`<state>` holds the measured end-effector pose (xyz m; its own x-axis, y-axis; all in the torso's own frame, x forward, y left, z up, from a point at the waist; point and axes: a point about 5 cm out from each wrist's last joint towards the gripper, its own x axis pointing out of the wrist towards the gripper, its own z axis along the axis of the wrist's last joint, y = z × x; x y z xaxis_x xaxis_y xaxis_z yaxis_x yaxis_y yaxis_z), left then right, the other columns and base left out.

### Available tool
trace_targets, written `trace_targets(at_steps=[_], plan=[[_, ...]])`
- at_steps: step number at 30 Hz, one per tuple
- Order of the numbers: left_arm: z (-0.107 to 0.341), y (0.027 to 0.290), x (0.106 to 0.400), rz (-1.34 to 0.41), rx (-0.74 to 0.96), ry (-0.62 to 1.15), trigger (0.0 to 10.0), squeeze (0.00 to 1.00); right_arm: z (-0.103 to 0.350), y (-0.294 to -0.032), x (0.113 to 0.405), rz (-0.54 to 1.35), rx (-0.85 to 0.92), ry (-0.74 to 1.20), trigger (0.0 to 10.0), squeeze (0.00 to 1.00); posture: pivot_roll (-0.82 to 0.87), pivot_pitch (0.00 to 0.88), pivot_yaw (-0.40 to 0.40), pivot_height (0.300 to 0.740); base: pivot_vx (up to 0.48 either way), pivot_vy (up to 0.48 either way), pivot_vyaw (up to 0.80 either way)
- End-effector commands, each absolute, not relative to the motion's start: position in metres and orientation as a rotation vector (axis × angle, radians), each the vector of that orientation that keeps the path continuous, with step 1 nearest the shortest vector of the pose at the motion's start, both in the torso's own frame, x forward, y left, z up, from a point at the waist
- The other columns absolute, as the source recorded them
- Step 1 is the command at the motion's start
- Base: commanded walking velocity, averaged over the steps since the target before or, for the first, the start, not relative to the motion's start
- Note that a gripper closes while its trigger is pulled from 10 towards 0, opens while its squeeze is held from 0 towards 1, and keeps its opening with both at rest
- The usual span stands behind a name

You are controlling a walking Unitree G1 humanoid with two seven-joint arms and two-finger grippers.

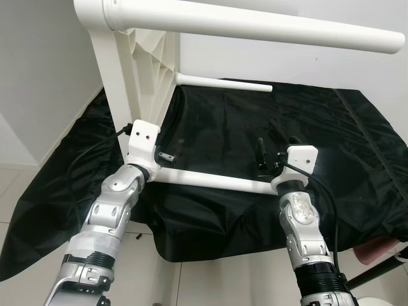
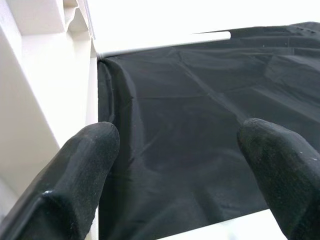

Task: Building children table

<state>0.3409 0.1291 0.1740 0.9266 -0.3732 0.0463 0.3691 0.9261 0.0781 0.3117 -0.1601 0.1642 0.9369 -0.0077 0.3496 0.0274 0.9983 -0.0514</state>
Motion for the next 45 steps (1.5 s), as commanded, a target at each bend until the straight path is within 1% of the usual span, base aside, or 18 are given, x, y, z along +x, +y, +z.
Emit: trace_targets(at_steps=[1, 6, 7, 13, 14, 15, 18, 21, 23, 24, 28, 31, 34, 35, 39, 40, 42, 45], plan=[[0.172, 0.13, 0.342, -0.348, 0.046, -0.054, 10.0, 0.0, 0.166, -0.163, 0.31, -0.031, -0.057, -0.356, 10.0, 0.0, 0.02, 0.042, -0.005, 0.74, 0.0, 0.0, 0.0], [0.171, 0.12, 0.339, -0.399, 0.071, -0.082, 10.0, 0.0, 0.159, -0.164, 0.306, -0.032, -0.049, -0.347, 10.0, 0.0, 0.02, 0.038, 0.008, 0.74, 0.0, 0.0, 0.0], [0.174, 0.118, 0.337, -0.393, 0.043, -0.102, 10.0, 0.0, 0.157, -0.164, 0.303, -0.044, -0.037, -0.343, 10.0, 0.0, 0.01, 0.041, 0.011, 0.74, 0.0, 0.0, 0.0], [0.169, 0.118, 0.333, -0.389, 0.061, -0.115, 10.0, 0.0, 0.157, -0.163, 0.3, -0.056, -0.037, -0.347, 10.0, 0.0, 0.0, 0.036, 0.01, 0.74, 0.0, 0.0, 0.0], [0.169, 0.118, 0.332, -0.388, 0.062, -0.118, 10.0, 0.0, 0.158, -0.164, 0.299, -0.059, -0.042, -0.351, 10.0, 0.0, 0.0, 0.041, -0.002, 0.74, 0.0, 0.0, 0.0], [0.172, 0.116, 0.328, -0.421, 0.09, -0.155, 10.0, 0.0, 0.164, -0.169, 0.295, -0.101, -0.093, -0.389, 10.0, 0.0, 0.01, 0.043, -0.011, 0.74, 0.0, 0.0, 0.0], [0.173, 0.115, 0.326, -0.441, 0.085, -0.163, 10.0, 0.0, 0.167, -0.173, 0.292, -0.141, -0.118, -0.411, 10.0, 0.0, 0.01, 0.04, -0.008, 0.74, 0.0, 0.0, 0.0], [0.17, 0.119, 0.322, -0.436, 0.031, -0.121, 10.0, 0.0, 0.168, -0.18, 0.288, -0.193, -0.139, -0.428, 10.0, 0.0, 0.01, 0.031, 0.005, 0.74, 0.0, 0.0, 0.0], [0.166, 0.123, 0.312, -0.46, -0.038, -0.075, 10.0, 0.0, 0.171, -0.182, 0.286, -0.206, -0.139, -0.442, 10.0, 0.0, 0.02, 0.026, 0.011, 0.74, 0.0, 0.0, 0.0], [0.162, 0.123, 0.303, -0.503, -0.064, -0.045, 10.0, 0.0, 0.172, -0.183, 0.284, -0.221, -0.15, -0.45, 10.0, 0.0, 0.02, 0.026, 0.011, 0.74, 0.0, 0.0, 0.0], [0.157, 0.122, 0.294, -0.547, -0.038, -0.028, 10.0, 0.0, 0.172, -0.184, 0.283, -0.236, -0.157, -0.452, 10.0, 0.0, 0.03, 0.024, 0.012, 0.74, 0.0, 0.0, 0.0], [0.146, 0.126, 0.267, -0.643, -0.07, 0.046, 10.0, 0.0, 0.174, -0.179, 0.284, -0.217, -0.166, -0.461, 10.0, 0.0, 0.05, 0.025, 0.015, 0.74, 0.0, 0.0, 0.0], [0.145, 0.126, 0.262, -0.661, -0.082, 0.058, 10.0, 0.0, 0.174, -0.178, 0.285, -0.213, -0.168, -0.462, 10.0, 0.0, 0.05, 0.025, 0.015, 0.74, 0.0, 0.0, 0.0], [0.142, 0.126, 0.257, -0.667, -0.114, 0.101, 10.0, 0.0, 0.174, -0.176, 0.287, -0.209, -0.172, -0.461, 10.0, 0.0, 0.07, 0.025, 0.005, 0.74, 0.0, 0.0, 0.0], [0.142, 0.122, 0.248, -0.711, -0.178, 0.166, 10.0, 0.0, 0.175, -0.174, 0.289, -0.196, -0.172, -0.465, 10.0, 0.0, 0.08, 0.028, -0.004, 0.74, 0.0, 0.0, 0.0], [0.142, 0.122, 0.248, -0.711, -0.178, 0.166, 10.0, 0.0, 0.175, -0.174, 0.289, -0.196, -0.172, -0.465, 10.0, 0.0, 0.08, 0.028, -0.004, 0.74, 0.0, 0.0, 0.0], [0.144, 0.118, 0.253, -0.666, -0.26, 0.195, 10.0, 0.0, 0.179, -0.171, 0.291, -0.179, -0.177, -0.477, 10.0, 0.0, 0.08, 0.029, -0.011, 0.74, 0.0, 0.0, 0.0], [0.145, 0.116, 0.257, -0.635, -0.294, 0.211, 10.0, 0.0, 0.181, -0.169, 0.293, -0.169, -0.179, -0.485, 10.0, 0.0, 0.08, 0.03, -0.012, 0.74, 0.0, 0.0, 0.0]])
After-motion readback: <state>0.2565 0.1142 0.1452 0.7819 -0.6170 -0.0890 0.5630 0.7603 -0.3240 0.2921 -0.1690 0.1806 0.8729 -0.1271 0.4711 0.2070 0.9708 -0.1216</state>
